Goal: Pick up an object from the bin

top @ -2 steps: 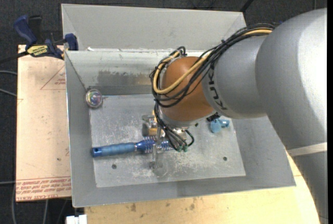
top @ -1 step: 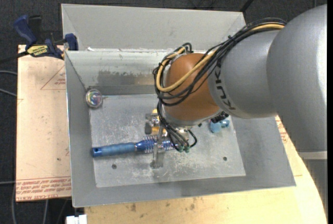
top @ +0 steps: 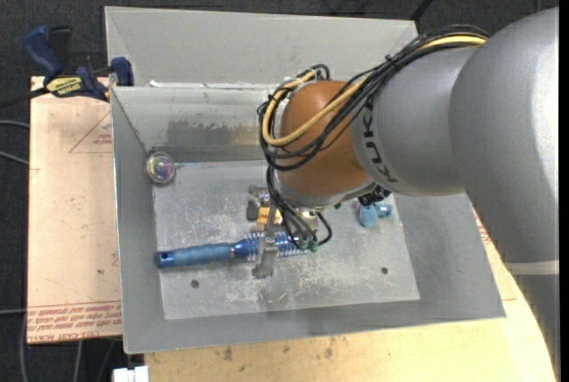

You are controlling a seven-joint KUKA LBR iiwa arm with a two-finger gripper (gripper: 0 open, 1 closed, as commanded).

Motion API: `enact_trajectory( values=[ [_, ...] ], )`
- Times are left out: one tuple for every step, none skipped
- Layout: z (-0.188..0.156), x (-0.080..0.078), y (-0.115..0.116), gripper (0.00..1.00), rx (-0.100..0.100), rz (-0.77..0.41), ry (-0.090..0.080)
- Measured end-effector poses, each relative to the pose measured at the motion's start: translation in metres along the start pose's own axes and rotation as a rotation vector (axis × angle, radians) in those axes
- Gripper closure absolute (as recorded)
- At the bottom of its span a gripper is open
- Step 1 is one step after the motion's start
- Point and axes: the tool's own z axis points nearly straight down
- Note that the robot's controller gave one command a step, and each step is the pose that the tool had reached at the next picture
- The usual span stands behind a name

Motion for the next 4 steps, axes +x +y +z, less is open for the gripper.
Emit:
enact_trajectory(
  values=[
    [0.038, -0.003, 0.020, 0.00, 0.001, 0.071, 0.004],
    [0.037, -0.004, 0.020, 0.00, 0.000, 0.071, 0.003],
    [0.037, -0.004, 0.021, 1.00, -0.001, 0.072, 0.003],
    [0.008, -0.004, 0.021, 1.00, 0.000, 0.072, 0.000]
  ],
)
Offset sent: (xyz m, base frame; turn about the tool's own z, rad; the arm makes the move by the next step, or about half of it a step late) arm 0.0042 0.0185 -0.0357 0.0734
